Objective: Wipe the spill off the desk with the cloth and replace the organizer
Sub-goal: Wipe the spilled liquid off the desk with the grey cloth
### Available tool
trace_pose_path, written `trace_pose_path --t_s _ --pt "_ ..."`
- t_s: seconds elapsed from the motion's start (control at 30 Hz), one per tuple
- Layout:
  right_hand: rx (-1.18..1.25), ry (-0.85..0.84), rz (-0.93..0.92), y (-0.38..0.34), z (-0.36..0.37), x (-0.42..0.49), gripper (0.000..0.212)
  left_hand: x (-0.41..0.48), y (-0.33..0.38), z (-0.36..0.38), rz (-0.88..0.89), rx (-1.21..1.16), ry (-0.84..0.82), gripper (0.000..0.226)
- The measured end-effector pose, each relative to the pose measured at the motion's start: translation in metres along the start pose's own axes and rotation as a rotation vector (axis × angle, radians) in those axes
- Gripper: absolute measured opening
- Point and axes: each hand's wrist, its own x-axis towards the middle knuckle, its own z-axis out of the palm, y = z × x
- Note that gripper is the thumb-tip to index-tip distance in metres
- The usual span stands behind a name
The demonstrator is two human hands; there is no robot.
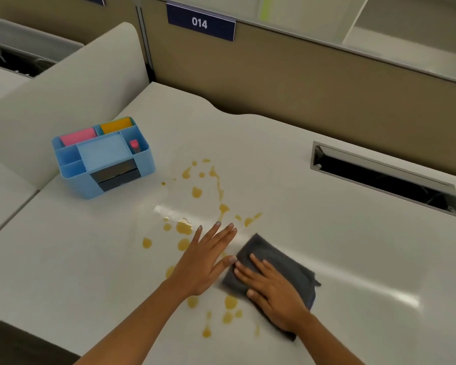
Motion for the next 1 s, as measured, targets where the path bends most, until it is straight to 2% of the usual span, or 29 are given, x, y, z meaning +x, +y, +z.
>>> trace_pose_path --t_s 0.1,0.17,0.27,0.4,0.57,0.67,0.87,1.0 --pt "0.011 -0.062 -0.044 0.011 -0.001 -0.030 0.046 -0.008 -0.016 -0.005 -0.026 0.019 0.007 0.062" --pt "0.001 -0.046 -0.033 0.032 -0.015 -0.040 0.046 -0.018 -0.029 -0.009 -0.051 0.029 0.017 0.061" --pt "0.008 0.090 0.132 0.068 -0.041 -0.028 0.046 -0.036 -0.048 -0.013 -0.097 0.033 0.048 0.060" --pt "0.019 0.269 0.381 0.087 -0.055 0.032 0.043 -0.059 -0.066 -0.016 -0.146 -0.047 0.106 0.058" --pt "-0.027 0.335 0.472 0.065 -0.048 0.102 0.047 -0.078 -0.082 -0.022 -0.233 -0.144 0.243 0.058" --pt "-0.009 0.300 0.414 0.040 -0.038 0.118 0.046 -0.085 -0.101 -0.030 -0.294 -0.180 0.292 0.062" --pt "0.084 0.191 0.168 -0.015 -0.012 0.097 0.046 -0.095 -0.148 -0.051 -0.412 -0.139 0.405 0.066" --pt "0.109 0.089 0.037 -0.021 -0.004 0.065 0.046 -0.096 -0.171 -0.056 -0.443 -0.106 0.368 0.070"
